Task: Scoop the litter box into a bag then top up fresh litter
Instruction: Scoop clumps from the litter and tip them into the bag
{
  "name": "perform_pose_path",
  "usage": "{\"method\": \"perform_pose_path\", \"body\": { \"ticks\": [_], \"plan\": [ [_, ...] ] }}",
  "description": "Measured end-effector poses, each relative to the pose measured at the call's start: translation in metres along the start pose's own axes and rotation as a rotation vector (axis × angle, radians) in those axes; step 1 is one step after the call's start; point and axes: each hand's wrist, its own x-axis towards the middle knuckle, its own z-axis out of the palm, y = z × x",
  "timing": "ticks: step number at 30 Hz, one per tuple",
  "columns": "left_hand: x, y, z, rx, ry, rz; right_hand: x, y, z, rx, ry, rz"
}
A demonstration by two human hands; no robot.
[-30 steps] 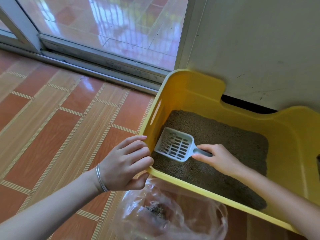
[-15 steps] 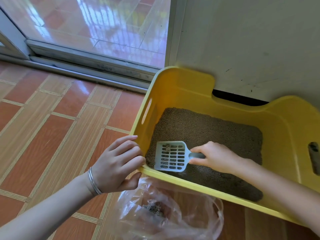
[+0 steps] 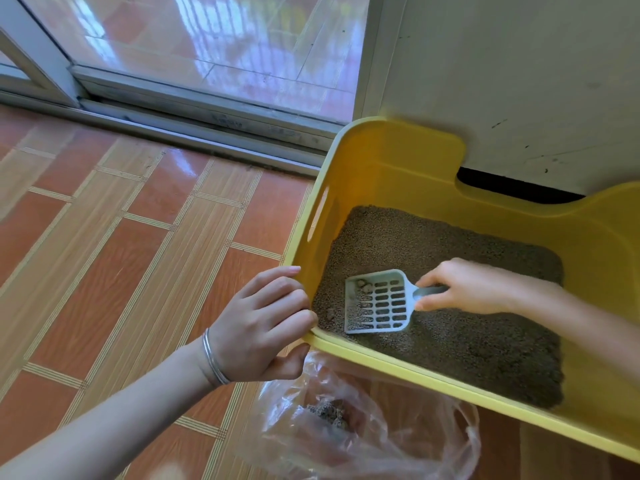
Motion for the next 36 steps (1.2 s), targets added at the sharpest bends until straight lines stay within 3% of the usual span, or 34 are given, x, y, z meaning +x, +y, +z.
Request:
{"method": "perform_pose_path", "body": {
  "ticks": [11, 18, 36],
  "plan": [
    [-0.003, -0.001, 0.004, -0.003, 0.037, -0.003, 0.005, -0.011, 0.043, 0.224, 0.153, -0.099],
    [-0.002, -0.001, 0.001, 0.010, 0.004, -0.010, -0.013, -0.003, 0.033, 0.355, 0.277, -0.130],
    [0.003, 0.005, -0.013, 0.031, -0.129, -0.038, -0.065, 0.007, 0.021, 0.367, 0.377, -0.129]
  ]
}}
